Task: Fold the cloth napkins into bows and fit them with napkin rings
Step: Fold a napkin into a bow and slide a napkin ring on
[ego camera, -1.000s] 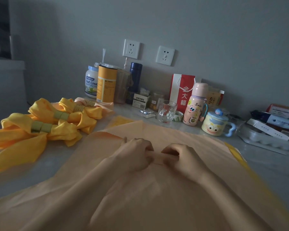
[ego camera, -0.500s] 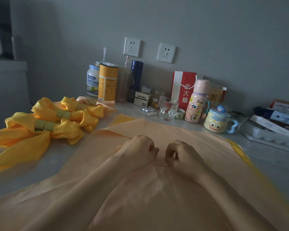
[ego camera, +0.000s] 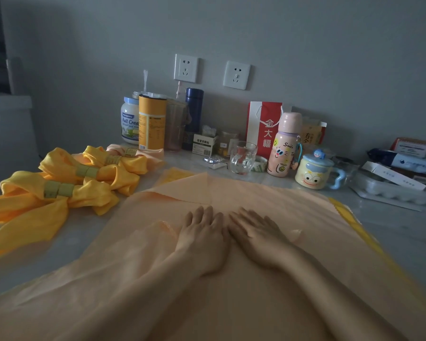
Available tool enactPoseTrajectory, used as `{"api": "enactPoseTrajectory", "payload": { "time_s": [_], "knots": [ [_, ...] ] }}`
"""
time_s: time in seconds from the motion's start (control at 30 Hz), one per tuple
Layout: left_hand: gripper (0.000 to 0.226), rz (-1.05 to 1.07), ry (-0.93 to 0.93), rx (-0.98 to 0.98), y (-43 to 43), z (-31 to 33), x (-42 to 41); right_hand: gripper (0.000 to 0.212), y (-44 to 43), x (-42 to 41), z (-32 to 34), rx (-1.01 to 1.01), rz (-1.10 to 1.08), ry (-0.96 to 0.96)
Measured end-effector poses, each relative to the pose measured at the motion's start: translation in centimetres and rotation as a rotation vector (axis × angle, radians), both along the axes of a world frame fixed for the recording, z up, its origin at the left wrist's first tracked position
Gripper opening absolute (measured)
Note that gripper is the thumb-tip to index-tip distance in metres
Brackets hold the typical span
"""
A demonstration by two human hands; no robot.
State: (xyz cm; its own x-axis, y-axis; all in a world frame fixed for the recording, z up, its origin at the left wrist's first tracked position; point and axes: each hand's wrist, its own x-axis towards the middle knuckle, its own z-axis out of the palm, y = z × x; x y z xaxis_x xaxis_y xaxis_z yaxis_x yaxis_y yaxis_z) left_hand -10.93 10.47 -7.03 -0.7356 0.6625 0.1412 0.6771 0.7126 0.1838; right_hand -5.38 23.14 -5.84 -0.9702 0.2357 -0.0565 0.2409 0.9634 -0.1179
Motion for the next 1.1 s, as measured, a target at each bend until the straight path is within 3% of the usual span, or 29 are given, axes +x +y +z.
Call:
{"api": "enactPoseTrajectory", "payload": {
  "time_s": [0.2,0.33,0.4,0.47,0.63,0.8,1.0,1.1],
  "knots": [
    [0.049,-0.001,-0.033,0.007,0.1,-0.1,-0.1,0.06,3.8,2.4,0.4,0.007,-0.156,-0.109],
    [0.047,-0.016,-0.032,0.053,0.1,-0.3,-0.3,0.057,6.3,4.6,0.3,0.036,-0.339,0.115],
    [0.044,-0.024,-0.042,0.091,0.0,-0.2,-0.3,0.042,5.6,4.6,0.4,0.041,-0.274,0.386],
    [0.04,-0.035,-0.042,0.152,-0.2,0.1,-0.1,0.033,3.7,4.0,0.8,-0.104,-0.146,0.525],
    [0.034,-0.133,0.007,0.219,-1.2,0.6,0.4,0.032,1.1,3.5,0.0,-0.131,0.05,0.365],
    [0.032,-0.144,-0.045,0.143,-2.6,1.7,0.0,0.021,1.5,3.9,0.2,-0.227,0.028,0.449],
    [0.041,-0.139,-0.11,0.128,-3.6,2.5,-1.0,0.02,1.0,4.4,0.9,-0.202,0.03,0.501],
    [0.034,-0.144,-0.027,0.15,-3.8,2.7,-0.8,0.013,0.5,4.6,0.9,-0.184,0.028,0.525]
  ]
}}
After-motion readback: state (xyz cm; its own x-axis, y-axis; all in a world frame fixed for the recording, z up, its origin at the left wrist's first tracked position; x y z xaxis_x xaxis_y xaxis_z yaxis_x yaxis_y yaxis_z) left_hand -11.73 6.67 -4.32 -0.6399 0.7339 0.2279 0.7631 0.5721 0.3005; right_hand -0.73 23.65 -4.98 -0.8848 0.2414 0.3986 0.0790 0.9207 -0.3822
